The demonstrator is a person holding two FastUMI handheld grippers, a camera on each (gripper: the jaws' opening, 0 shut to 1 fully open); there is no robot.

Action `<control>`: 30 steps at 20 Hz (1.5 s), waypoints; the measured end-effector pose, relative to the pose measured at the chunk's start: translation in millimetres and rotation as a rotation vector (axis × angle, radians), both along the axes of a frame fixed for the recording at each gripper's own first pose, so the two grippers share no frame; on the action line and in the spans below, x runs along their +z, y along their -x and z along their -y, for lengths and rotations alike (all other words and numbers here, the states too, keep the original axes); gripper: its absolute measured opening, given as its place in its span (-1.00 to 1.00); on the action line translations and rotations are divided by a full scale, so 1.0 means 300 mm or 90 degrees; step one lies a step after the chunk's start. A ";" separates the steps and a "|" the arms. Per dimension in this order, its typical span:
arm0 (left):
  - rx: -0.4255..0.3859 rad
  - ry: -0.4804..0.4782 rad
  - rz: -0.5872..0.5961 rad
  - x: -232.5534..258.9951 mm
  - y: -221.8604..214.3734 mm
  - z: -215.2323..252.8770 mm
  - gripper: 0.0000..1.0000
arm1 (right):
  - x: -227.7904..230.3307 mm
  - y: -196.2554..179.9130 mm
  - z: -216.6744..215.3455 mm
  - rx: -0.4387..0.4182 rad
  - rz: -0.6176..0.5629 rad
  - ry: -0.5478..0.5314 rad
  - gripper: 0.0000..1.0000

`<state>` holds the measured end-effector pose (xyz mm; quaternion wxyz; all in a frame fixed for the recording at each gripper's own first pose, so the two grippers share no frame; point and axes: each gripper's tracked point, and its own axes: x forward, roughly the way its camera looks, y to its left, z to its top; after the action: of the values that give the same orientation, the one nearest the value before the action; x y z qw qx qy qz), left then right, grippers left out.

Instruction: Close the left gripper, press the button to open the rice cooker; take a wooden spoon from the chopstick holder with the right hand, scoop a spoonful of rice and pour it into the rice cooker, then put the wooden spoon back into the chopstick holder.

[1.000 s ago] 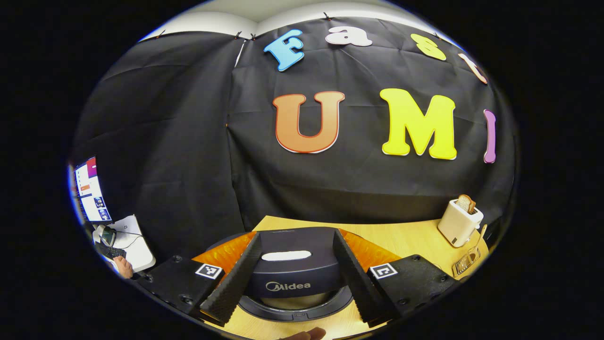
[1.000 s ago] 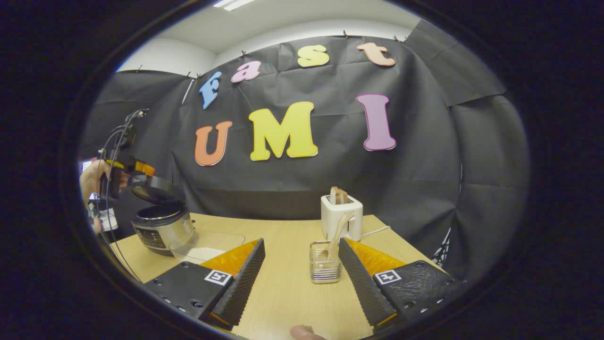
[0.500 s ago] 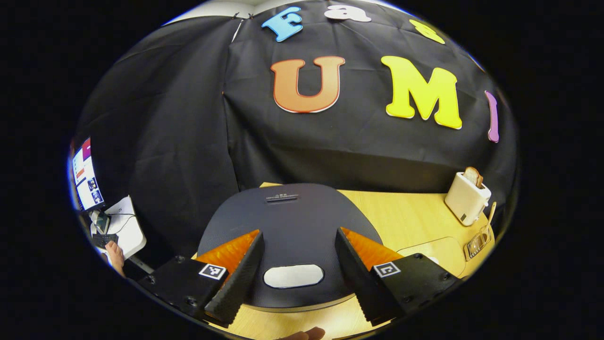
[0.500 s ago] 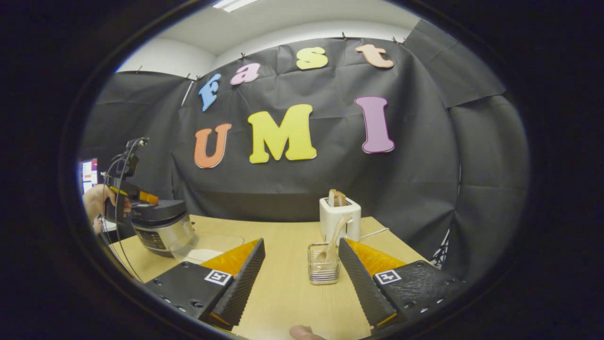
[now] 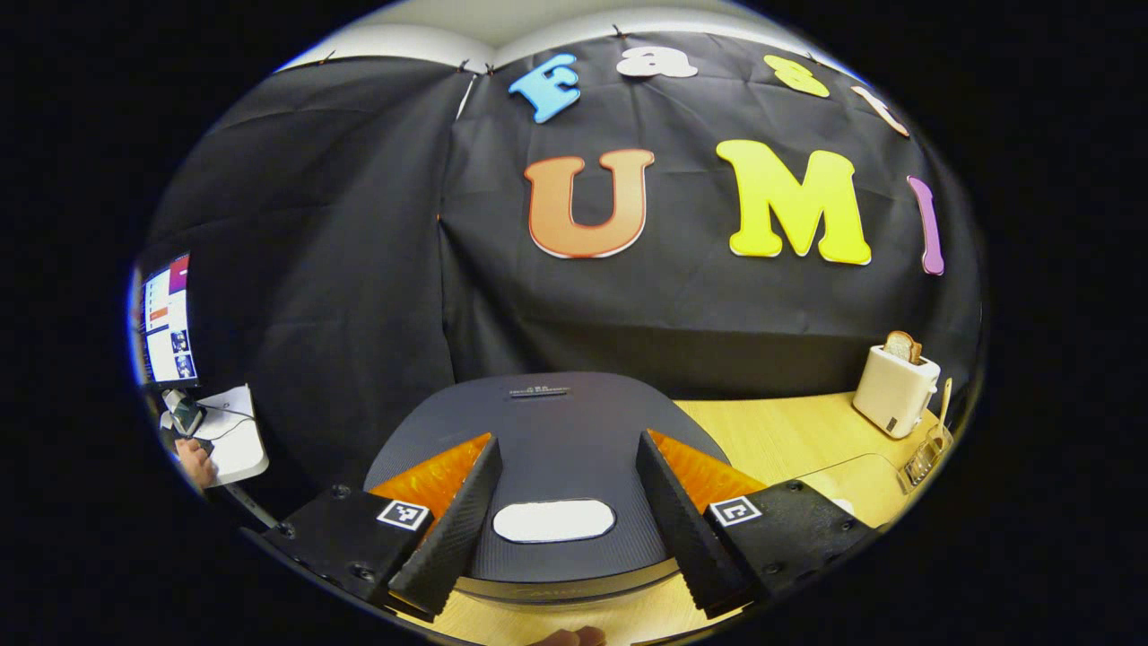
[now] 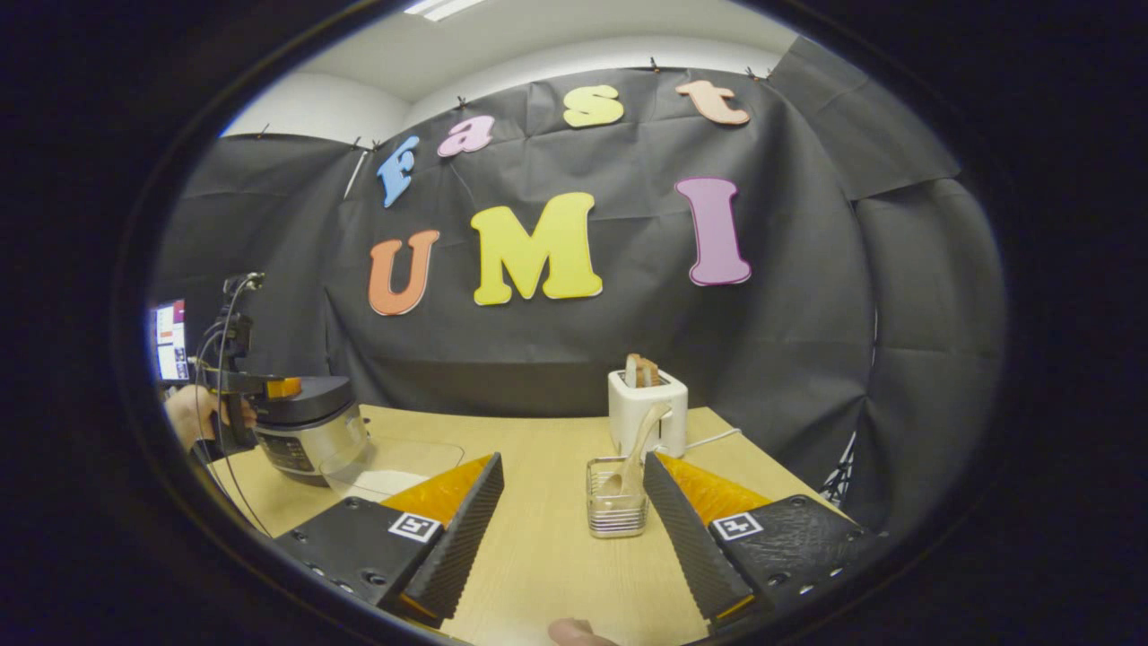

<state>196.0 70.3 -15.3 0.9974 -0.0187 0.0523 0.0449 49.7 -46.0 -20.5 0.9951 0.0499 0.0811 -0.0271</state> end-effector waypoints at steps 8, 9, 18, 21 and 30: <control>0.005 -0.028 0.070 -0.007 -0.003 0.004 0.94 | -0.045 -0.023 -0.036 0.011 -0.026 -0.009 0.88; 0.005 -0.027 0.072 -0.001 -0.004 0.005 0.94 | -0.043 -0.021 -0.043 0.015 -0.025 -0.008 0.90; 0.041 -0.108 0.037 0.018 0.066 0.025 0.95 | -0.008 -0.007 -0.032 0.004 -0.007 0.015 0.87; -0.030 -0.117 0.047 0.055 0.153 0.164 0.96 | 0.024 0.017 -0.042 0.000 0.005 0.024 0.88; -0.086 -0.096 0.102 0.106 0.493 0.439 0.98 | 0.099 0.095 -0.051 -0.021 0.035 0.041 0.87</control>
<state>48.1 -61.3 16.6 0.9978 0.0563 -0.0296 -0.0203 21.3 -30.8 9.1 0.9974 0.0200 0.0520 -0.0447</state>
